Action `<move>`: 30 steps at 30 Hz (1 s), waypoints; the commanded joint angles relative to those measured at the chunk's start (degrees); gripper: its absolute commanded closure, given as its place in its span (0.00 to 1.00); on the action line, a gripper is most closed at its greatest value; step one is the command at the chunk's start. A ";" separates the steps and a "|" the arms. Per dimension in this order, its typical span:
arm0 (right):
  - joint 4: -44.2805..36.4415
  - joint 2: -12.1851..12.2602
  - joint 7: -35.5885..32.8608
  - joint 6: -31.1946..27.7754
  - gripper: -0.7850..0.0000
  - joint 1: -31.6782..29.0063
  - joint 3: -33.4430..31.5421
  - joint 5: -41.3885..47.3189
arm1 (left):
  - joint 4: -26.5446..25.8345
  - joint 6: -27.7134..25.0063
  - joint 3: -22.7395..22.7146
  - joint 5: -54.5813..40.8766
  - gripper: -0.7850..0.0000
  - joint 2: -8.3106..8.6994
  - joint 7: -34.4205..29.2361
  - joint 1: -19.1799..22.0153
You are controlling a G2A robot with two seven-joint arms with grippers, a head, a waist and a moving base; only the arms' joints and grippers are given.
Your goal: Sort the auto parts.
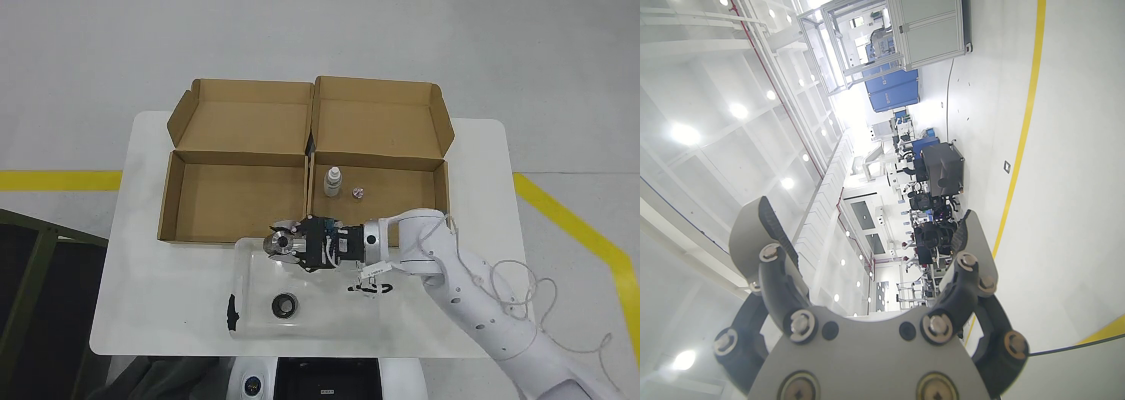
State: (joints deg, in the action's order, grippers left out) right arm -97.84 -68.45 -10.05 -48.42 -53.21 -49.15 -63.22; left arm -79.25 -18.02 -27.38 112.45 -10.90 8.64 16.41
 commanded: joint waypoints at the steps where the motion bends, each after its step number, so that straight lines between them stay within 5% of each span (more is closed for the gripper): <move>1: 0.19 0.12 0.86 -0.19 1.00 -0.03 -0.92 -0.16 | 0.00 0.00 0.00 0.00 0.00 0.00 0.00 0.00; 30: 5.29 -0.10 7.54 3.70 1.00 0.07 -5.75 2.65 | 0.00 0.00 0.00 0.00 0.00 0.00 0.00 0.00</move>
State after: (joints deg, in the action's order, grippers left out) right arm -92.79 -68.50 -2.28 -44.86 -53.27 -55.04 -60.46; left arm -79.25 -18.02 -27.38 112.45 -10.90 8.64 16.41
